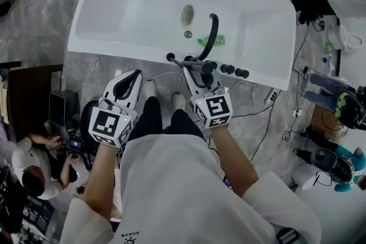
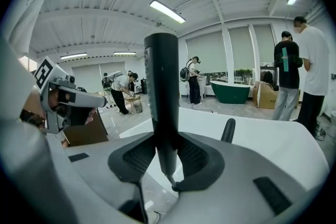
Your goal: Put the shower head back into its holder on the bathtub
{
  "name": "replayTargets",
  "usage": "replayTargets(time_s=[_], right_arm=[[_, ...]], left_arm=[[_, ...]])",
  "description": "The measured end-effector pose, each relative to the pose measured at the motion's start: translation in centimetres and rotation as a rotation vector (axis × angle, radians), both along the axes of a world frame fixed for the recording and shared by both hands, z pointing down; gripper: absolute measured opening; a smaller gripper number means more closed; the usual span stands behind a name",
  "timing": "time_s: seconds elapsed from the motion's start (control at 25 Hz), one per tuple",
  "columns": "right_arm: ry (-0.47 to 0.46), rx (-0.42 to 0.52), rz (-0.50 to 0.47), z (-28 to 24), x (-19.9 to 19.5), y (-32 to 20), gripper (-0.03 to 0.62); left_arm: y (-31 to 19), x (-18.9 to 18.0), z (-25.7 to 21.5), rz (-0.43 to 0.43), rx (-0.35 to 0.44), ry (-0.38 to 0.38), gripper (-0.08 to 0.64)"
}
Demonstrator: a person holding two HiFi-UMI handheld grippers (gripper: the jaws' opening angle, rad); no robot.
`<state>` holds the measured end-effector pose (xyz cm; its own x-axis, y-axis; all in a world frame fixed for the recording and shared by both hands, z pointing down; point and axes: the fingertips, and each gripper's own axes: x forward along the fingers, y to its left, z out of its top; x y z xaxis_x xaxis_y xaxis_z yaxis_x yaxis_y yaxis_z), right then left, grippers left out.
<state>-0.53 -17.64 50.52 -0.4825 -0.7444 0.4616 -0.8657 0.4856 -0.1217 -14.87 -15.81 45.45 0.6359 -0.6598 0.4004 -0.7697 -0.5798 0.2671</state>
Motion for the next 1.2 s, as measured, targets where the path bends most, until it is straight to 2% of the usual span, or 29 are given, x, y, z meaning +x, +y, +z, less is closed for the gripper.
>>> replayTargets(time_s=[0.24,0.68,1.2], right_arm=[[0.035,-0.06,0.045,3.8,0.5,-0.3,0.14],[0.082,-0.128,0.056,9.4,-0.3,-0.8,0.14],[0.117,-0.215,0.07,15.7,-0.7,-1.3,0.14]], left_arm=[[-0.5,0.4,1.4,0.012,-0.023,0.008,0.009],[-0.7,-0.4,4.6,0.005,-0.072,0.01,0.009],[-1.3,1.4,7.6,0.028,-0.117,0.008,0.009]])
